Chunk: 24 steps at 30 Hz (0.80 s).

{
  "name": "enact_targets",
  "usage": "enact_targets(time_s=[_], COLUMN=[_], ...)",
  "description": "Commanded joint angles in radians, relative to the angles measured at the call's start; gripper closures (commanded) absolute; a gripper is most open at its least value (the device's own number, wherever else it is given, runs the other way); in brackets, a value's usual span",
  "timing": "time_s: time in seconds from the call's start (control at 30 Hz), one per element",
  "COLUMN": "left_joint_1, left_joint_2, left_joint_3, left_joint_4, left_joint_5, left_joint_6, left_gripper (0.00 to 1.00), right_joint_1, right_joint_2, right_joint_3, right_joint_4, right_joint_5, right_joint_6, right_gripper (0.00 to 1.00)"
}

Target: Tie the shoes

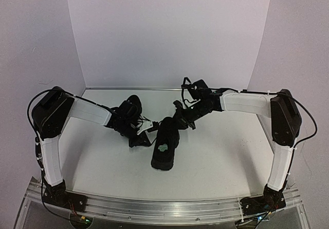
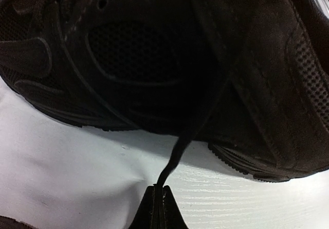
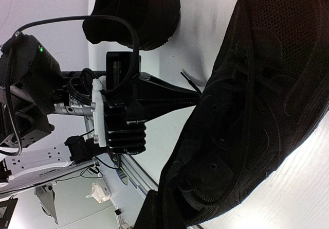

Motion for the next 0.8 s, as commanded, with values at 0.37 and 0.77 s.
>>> enact_targets(time_s=[0.37,0.77], left_joint_1=[0.001,0.04], left_joint_2=[-0.071,0.021], left_joint_3=[0.005,0.339], left_joint_4=[-0.053,-0.132], left_joint_5=[-0.06,-0.131], left_joint_6=[-0.007,-0.011], left_gripper=[1.0,0.53], right_joint_1=[-0.001,-0.001], right_joint_2=[0.009,0.019], right_joint_3=[0.011,0.015], right_joint_4=[0.012,0.009], right_joint_5=[0.009,-0.002], right_joint_6=[-0.001,-0.012], right_gripper=[1.0,1.0])
